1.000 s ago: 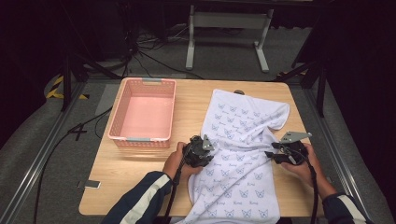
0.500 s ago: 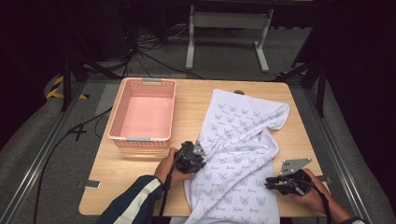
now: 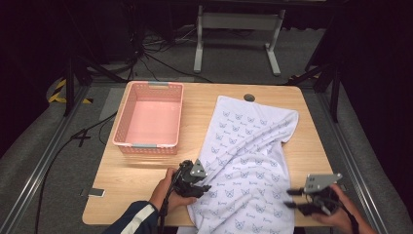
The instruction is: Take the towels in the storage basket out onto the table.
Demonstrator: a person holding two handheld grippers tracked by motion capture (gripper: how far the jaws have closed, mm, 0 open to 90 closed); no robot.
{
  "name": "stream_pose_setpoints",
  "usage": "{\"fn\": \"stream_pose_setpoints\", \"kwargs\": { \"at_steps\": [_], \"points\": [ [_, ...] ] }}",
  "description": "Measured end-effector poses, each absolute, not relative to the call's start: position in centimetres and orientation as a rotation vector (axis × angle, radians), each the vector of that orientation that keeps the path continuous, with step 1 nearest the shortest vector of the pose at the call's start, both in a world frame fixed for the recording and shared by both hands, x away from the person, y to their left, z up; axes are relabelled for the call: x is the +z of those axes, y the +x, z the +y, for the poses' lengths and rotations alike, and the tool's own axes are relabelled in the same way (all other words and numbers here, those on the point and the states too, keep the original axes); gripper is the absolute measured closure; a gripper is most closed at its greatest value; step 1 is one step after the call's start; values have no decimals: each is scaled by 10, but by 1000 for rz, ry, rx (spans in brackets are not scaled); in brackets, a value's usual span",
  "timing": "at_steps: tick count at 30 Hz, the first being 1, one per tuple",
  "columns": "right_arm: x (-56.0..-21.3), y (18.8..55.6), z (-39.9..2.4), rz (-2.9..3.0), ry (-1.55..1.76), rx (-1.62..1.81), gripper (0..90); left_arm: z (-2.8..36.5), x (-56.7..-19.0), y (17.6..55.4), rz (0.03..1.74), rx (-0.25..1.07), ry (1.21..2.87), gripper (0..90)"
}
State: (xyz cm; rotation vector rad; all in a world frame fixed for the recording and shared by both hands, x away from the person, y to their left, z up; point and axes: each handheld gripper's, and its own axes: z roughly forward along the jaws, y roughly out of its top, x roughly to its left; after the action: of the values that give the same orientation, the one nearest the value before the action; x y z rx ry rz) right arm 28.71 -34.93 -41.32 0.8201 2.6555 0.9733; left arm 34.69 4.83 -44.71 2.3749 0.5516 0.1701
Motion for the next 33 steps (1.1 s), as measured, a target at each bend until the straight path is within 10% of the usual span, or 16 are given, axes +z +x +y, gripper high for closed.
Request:
{"fn": "stream_pose_setpoints", "kwargs": {
  "at_steps": [11,33],
  "points": [
    [-431,418,-334,2358,1032,865,551,31,-461,370,528,144,2371,504],
    [-437,381,-429,2347,1389,657,542,6,-458,317,362,-26,2387,432]
  ]
}}
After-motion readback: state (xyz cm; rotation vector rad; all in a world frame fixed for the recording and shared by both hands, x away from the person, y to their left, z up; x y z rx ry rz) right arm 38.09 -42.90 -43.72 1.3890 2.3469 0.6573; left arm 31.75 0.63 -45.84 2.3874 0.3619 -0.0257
